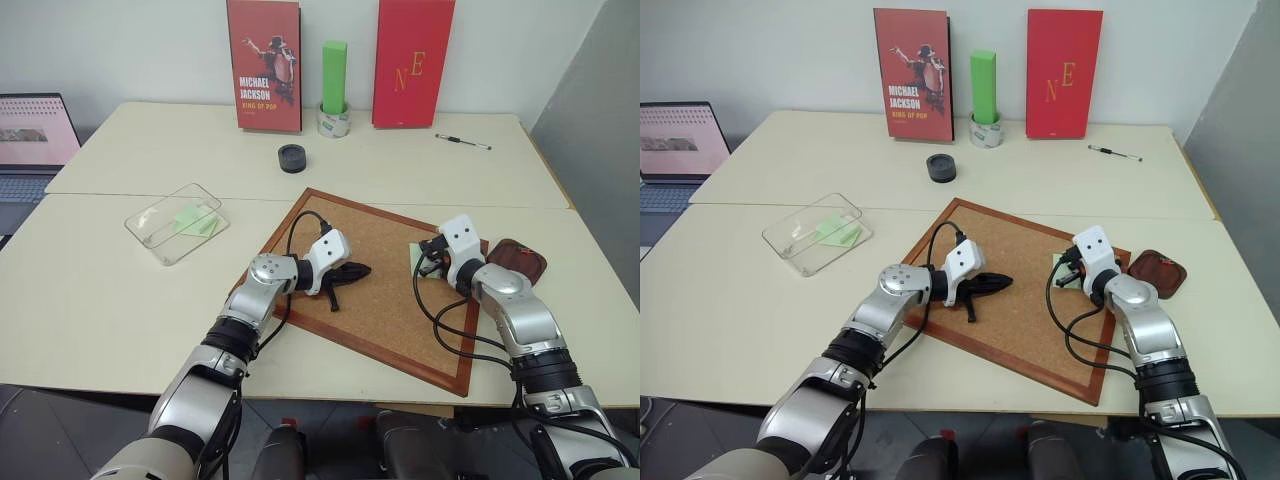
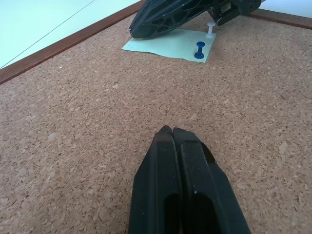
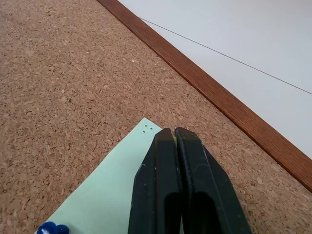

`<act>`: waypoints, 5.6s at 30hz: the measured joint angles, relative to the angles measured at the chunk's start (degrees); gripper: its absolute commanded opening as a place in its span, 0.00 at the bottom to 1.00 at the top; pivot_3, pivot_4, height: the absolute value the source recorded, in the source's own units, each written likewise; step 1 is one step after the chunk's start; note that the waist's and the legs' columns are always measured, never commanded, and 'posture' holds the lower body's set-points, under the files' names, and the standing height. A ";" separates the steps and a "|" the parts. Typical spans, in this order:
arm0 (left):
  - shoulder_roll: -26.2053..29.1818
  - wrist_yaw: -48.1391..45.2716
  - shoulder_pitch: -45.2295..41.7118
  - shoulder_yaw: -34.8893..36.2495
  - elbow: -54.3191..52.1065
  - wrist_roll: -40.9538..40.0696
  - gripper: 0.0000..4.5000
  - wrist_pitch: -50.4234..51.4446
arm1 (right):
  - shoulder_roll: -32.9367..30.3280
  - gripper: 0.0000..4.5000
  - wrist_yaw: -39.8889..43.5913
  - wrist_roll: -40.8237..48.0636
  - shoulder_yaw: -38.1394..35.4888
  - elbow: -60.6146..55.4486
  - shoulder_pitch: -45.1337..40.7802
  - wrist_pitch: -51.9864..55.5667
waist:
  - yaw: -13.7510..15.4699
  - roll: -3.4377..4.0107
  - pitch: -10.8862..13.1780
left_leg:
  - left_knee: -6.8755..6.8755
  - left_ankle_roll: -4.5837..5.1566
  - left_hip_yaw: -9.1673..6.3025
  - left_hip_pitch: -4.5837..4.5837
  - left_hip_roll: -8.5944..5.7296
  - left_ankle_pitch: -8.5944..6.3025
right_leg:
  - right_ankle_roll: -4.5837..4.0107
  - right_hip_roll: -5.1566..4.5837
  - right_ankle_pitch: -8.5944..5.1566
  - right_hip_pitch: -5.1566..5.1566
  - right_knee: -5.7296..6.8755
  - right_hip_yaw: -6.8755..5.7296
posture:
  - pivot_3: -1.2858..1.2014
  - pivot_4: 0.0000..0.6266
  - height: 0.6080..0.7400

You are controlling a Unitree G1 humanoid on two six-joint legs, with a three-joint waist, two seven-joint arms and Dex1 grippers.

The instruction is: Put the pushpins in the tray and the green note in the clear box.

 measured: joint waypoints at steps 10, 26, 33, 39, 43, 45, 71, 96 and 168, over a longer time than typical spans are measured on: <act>0.24 -0.09 0.20 -0.22 -1.19 0.38 0.00 0.78 | 0.00 0.00 -0.20 -0.03 -0.25 -2.41 0.18 1.26 | 0.00 0.00 0.00 | 0.00 0.00 0.00 -0.02 0.00 0.00 | 0.00 0.00 0.00 -0.02 0.01 0.00 | 0.52 0.24 1.00; -0.18 -0.28 0.06 -0.72 -1.48 1.30 0.00 0.90 | -2.68 0.00 -2.93 0.23 -6.05 -21.34 5.35 5.08 | 0.26 0.04 -0.03 | 0.01 0.00 -0.02 -0.07 -0.02 0.00 | 0.00 -0.02 0.00 -0.01 -0.03 -0.01 | 0.52 0.24 1.00; -0.08 -0.70 0.54 -0.73 -1.70 1.31 0.00 0.86 | -10.92 0.00 -3.39 -4.05 -11.77 -27.02 19.52 4.67 | 0.48 0.08 -0.07 | 0.04 0.00 -0.02 -0.03 -0.04 0.00 | 0.01 -0.03 -0.01 0.03 -0.04 0.01 | 0.52 0.24 1.00; -0.19 -0.81 0.52 -0.74 -1.24 1.73 0.00 0.79 | -11.66 0.00 -6.46 -8.24 -12.14 -22.70 21.29 2.45 | 0.17 0.09 -0.08 | 0.08 0.02 0.01 0.36 -0.04 0.02 | 0.03 -0.02 0.01 0.39 -0.05 0.04 | 0.52 0.24 1.00; -0.35 -1.18 0.44 -0.77 -1.18 1.85 0.00 0.72 | -11.68 0.05 -7.35 -9.81 -11.70 -18.46 20.66 0.99 | 0.19 0.09 -0.08 | 0.07 0.02 0.01 0.43 -0.06 0.01 | 0.04 -0.03 0.01 0.50 -0.11 0.07 | 0.52 0.24 1.00; -0.30 -1.28 0.41 -0.76 -1.17 1.87 0.00 0.68 | -11.67 0.12 -7.91 -10.88 -11.13 -15.77 19.32 0.27 | 0.20 0.09 -0.08 | 0.05 0.02 0.01 0.44 -0.06 0.01 | 0.04 -0.03 0.01 0.50 -0.11 0.07 | 0.52 0.24 1.00; -0.14 -1.53 0.33 -0.84 -0.87 2.10 0.00 -0.18 | -9.97 0.60 -11.56 -12.54 -12.39 -12.53 18.63 1.15 | 0.18 0.09 -0.08 | 0.04 0.02 0.00 0.44 -0.06 0.01 | 0.04 -0.02 0.01 0.50 -0.10 0.06 | 0.52 0.24 1.00; -0.43 -2.50 -0.30 -0.86 0.32 2.52 0.00 -1.14 | 3.50 0.60 -5.32 2.60 -6.10 -32.11 25.81 7.49 | 0.21 0.10 -0.08 | 0.02 0.02 -0.05 0.43 -0.04 0.01 | -0.09 -0.01 -0.07 0.50 -0.15 0.01 | 0.52 0.24 1.00; -0.70 -2.75 -0.50 -1.41 0.55 2.77 0.00 -1.71 | -8.06 0.11 -14.87 -8.71 -15.62 -16.34 19.98 2.75 | 0.24 0.10 -0.08 | -0.01 0.02 -0.04 0.35 -0.06 0.01 | -0.02 -0.02 -0.04 0.49 -0.26 0.03 | 0.52 0.24 1.00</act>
